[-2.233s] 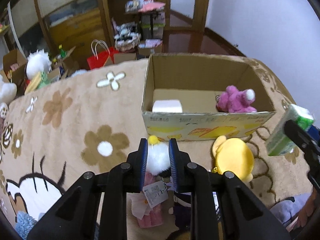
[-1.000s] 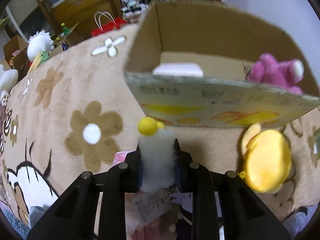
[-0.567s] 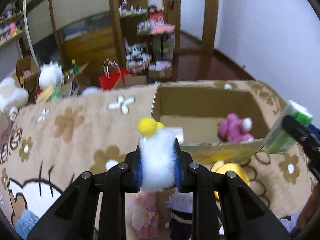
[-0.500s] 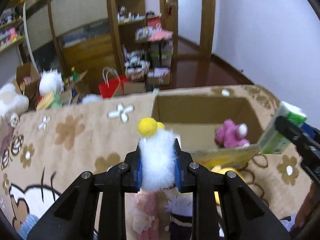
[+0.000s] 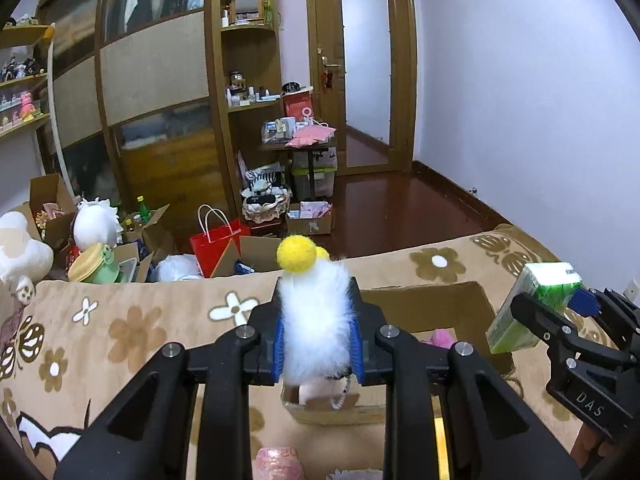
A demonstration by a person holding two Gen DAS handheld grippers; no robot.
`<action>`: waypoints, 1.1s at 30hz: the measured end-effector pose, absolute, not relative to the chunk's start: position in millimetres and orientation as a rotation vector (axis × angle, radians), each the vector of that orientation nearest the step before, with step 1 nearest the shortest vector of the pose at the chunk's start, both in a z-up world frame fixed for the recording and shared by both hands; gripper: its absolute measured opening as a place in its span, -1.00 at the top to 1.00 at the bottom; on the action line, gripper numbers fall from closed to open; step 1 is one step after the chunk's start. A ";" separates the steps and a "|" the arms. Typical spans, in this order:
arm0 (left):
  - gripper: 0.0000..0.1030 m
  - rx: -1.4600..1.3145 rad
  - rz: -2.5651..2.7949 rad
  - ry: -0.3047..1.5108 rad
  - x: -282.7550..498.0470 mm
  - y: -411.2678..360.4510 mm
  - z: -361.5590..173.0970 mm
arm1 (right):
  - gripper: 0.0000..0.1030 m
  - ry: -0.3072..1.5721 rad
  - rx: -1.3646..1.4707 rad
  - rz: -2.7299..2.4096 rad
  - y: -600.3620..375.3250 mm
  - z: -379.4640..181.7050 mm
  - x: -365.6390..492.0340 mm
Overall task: Organize soft objects
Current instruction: 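Lift the pom-pom and tissue pack and carry both over the box, then open both tools to release the pom-pom and tissue pack into the box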
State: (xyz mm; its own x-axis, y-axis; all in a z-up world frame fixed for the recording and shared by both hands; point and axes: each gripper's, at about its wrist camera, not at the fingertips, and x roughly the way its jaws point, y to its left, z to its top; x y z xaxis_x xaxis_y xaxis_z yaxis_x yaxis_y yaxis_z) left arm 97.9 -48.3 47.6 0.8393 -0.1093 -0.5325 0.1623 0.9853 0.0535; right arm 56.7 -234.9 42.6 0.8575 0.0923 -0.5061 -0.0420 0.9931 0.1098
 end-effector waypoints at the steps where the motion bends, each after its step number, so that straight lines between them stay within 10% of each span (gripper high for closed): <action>1: 0.54 0.095 -0.141 0.559 100.8 -48.6 45.5 | -0.10 0.536 0.096 0.073 -235.1 42.3 58.5; 26: 0.52 0.146 -0.137 0.816 162.4 -59.0 -43.3 | -0.13 0.673 0.170 0.122 -241.6 -9.3 96.0; 33: 0.39 0.158 -0.131 0.862 157.8 -53.5 -47.6 | -0.47 0.660 0.187 0.123 -243.1 -5.0 91.2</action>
